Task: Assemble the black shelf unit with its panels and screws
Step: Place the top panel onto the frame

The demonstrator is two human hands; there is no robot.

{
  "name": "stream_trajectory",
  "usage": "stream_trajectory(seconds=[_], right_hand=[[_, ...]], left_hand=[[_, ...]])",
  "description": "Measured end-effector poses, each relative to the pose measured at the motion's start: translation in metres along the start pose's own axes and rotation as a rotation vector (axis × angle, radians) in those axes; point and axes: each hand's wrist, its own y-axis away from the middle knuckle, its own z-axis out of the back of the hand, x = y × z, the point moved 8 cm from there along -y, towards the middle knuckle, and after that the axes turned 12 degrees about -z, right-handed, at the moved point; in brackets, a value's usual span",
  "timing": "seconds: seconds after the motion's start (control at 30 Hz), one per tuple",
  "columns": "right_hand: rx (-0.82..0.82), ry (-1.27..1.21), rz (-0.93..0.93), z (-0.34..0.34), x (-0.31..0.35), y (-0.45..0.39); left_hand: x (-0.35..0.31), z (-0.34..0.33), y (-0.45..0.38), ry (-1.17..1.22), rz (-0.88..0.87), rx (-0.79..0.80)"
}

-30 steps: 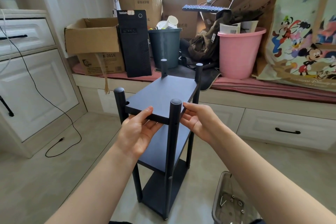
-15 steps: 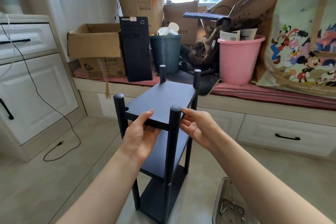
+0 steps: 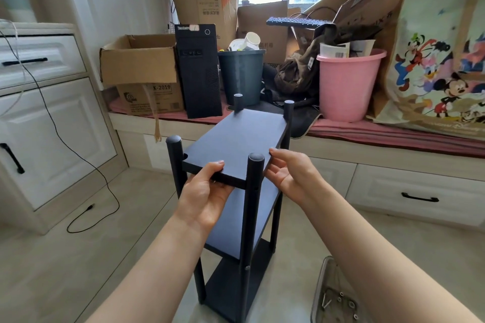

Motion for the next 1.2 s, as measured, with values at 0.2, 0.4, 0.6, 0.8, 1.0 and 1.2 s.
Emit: stream_trajectory(seconds=[0.2,0.4,0.6,0.8,1.0,1.2], right_hand=[[0.020,-0.010,0.001,0.001,-0.001,0.000],[0.044,-0.027,0.044,0.000,0.004,-0.004],[0.032,0.017,0.056,0.008,0.006,-0.007],[-0.013,0.072,0.064,0.020,0.012,-0.007],[-0.115,0.043,0.040,0.057,0.023,0.002],[-0.180,0.114,0.017,0.099,0.035,0.013]], left_hand=[[0.004,0.002,0.000,0.000,0.024,-0.010],[0.003,-0.006,0.008,-0.124,0.086,0.212],[0.007,-0.009,0.009,-0.095,0.081,0.214],[0.011,-0.014,0.009,-0.052,0.046,0.202],[0.023,-0.019,0.011,-0.061,0.017,0.202],[0.041,-0.035,0.013,-0.003,-0.005,0.207]])
